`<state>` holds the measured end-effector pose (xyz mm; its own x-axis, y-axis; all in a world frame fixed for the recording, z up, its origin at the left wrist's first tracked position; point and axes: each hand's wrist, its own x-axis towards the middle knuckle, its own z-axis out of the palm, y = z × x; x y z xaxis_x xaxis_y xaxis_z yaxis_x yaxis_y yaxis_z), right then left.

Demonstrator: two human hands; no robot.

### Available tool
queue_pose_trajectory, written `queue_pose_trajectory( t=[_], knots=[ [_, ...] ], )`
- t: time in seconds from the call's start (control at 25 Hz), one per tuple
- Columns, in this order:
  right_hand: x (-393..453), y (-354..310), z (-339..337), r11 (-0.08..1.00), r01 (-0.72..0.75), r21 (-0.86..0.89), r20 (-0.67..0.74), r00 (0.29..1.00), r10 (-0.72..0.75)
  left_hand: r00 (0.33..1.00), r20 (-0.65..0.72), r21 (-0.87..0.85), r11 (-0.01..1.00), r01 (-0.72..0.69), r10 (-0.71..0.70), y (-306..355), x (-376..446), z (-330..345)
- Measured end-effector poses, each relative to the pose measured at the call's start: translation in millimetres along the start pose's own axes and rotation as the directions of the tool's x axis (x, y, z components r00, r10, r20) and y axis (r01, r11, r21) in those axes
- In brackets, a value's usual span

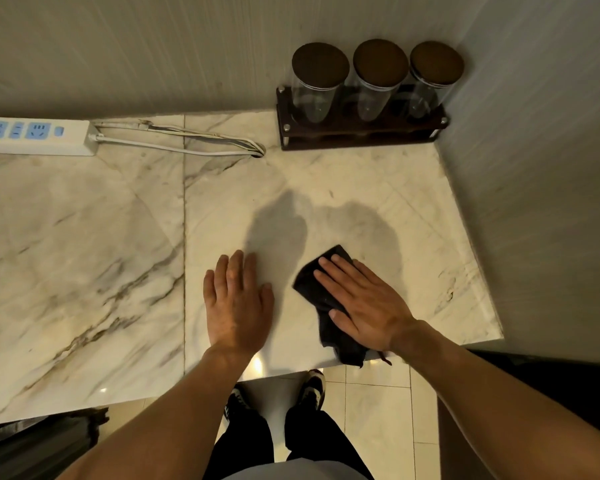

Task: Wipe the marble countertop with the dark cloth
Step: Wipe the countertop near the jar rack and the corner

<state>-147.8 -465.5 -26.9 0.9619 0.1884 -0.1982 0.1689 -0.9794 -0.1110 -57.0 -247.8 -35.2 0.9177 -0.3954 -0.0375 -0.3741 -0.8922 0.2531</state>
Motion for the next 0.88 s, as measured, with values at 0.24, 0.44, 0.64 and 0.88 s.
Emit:
queue_pose_trajectory(
  t=[0.24, 0.44, 0.64, 0.88],
  knots=[
    [29.5, 22.5, -7.7, 1.000, 0.014, 0.001, -0.002, 1.000, -0.014, 1.000, -0.009, 0.024, 1.000, -0.016, 0.016, 0.0, -0.4, 0.0],
    [58.4, 39.7, -15.7, 1.000, -0.019, 0.007, -0.009, 1.000, 0.019, 1.000, 0.028, 0.046, 0.999, 0.005, -0.006, 1.4, 1.9, -0.6],
    [84.6, 50.2, -21.5, 0.992, -0.125, 0.029, -0.048, 0.991, 0.126, 0.996, 0.084, 0.098, 0.995, 0.034, -0.042, 2.9, 3.4, -1.5],
    [110.7, 59.6, -26.6, 0.968, -0.237, 0.075, -0.077, 0.967, 0.243, 0.991, 0.122, 0.115, 0.993, 0.035, -0.049, 3.0, 3.0, -2.4]
  ],
)
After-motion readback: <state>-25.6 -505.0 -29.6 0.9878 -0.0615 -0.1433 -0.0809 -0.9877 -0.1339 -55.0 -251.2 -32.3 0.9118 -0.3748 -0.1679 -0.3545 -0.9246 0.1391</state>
